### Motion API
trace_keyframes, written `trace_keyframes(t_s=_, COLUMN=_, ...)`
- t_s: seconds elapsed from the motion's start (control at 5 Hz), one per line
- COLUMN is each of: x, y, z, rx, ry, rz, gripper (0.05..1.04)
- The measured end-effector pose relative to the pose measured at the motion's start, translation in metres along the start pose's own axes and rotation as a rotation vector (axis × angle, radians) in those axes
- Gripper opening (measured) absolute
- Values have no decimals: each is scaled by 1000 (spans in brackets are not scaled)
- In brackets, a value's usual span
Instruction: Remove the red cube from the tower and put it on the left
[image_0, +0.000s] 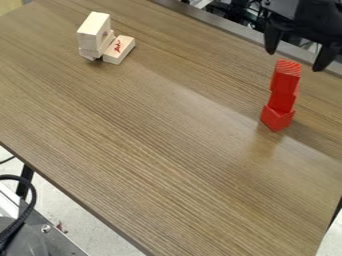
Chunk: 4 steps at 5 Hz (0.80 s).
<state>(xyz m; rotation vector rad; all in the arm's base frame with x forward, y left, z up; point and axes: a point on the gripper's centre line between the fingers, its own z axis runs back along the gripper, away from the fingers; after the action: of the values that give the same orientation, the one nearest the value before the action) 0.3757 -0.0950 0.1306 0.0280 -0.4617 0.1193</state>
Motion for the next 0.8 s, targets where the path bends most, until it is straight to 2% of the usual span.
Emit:
trace_keyframes(t_s=0.4, x=-3, y=-1, z=-8, rx=-6, ry=3, rz=-3, gripper=1001)
trace_keyframes(t_s=0.8, x=-16, y=-2, z=-28, rx=7, ry=48, rz=-35, gripper=976)
